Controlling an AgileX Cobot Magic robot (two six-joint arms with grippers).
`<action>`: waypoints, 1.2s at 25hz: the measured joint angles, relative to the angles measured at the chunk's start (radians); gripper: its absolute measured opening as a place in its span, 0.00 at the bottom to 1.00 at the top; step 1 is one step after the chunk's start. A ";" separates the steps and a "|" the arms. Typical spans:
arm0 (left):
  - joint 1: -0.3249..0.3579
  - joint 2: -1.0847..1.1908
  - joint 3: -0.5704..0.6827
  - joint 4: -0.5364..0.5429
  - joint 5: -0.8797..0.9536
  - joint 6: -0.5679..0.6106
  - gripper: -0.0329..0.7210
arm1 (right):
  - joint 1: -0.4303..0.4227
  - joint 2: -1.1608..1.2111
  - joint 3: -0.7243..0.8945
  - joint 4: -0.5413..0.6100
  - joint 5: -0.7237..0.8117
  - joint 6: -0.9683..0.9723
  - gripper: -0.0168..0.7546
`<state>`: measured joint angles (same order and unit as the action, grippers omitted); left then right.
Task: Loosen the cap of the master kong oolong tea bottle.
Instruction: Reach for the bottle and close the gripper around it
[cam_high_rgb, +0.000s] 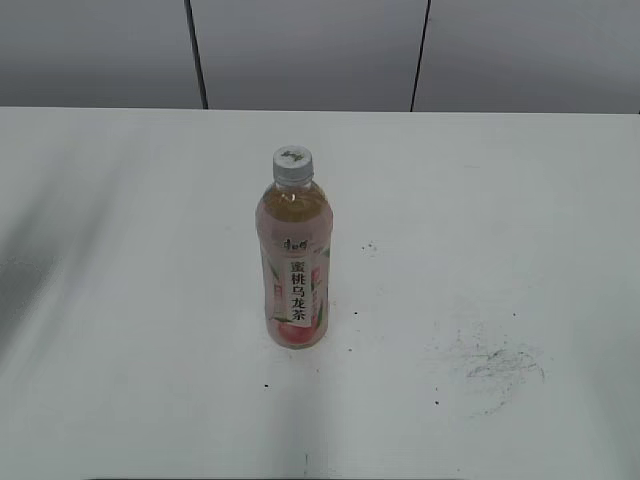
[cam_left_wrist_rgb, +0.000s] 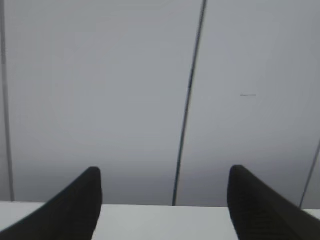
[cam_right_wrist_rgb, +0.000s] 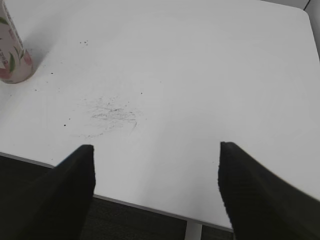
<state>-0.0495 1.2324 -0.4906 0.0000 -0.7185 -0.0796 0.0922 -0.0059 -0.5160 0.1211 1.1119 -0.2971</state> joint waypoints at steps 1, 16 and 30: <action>-0.004 0.045 0.000 0.066 -0.058 -0.016 0.67 | 0.000 0.000 0.000 0.000 0.000 0.000 0.77; -0.011 0.301 0.000 0.603 -0.285 -0.374 0.83 | 0.000 0.000 0.000 0.000 0.000 0.000 0.77; -0.011 0.301 0.000 0.808 -0.380 -0.380 0.82 | 0.000 0.000 0.000 0.000 0.000 0.000 0.77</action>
<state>-0.0603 1.5329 -0.4906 0.8076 -1.0984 -0.4599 0.0922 -0.0059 -0.5160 0.1211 1.1119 -0.2971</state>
